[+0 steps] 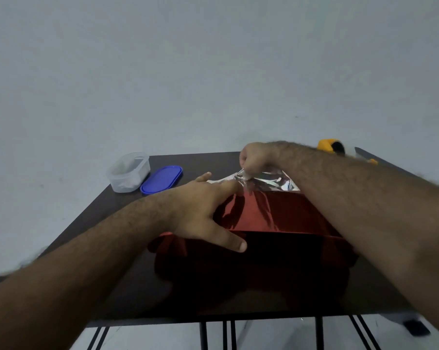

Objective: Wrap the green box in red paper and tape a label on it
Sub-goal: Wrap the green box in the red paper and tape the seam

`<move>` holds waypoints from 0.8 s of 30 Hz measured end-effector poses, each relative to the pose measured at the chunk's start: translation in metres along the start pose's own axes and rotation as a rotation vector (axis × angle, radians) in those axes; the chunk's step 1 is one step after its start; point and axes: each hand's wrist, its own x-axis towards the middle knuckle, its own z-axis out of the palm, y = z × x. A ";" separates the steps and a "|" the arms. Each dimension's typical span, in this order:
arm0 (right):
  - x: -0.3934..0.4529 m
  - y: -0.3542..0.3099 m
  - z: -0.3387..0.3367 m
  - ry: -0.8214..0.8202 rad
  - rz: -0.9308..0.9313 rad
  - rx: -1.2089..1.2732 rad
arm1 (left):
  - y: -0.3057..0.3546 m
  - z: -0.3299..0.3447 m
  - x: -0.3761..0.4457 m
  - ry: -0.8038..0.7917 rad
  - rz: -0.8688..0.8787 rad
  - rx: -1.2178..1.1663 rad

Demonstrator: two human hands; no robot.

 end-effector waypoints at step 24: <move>-0.091 -0.006 -0.067 0.051 -0.332 0.479 | -0.065 -0.041 0.052 0.480 -0.247 -0.170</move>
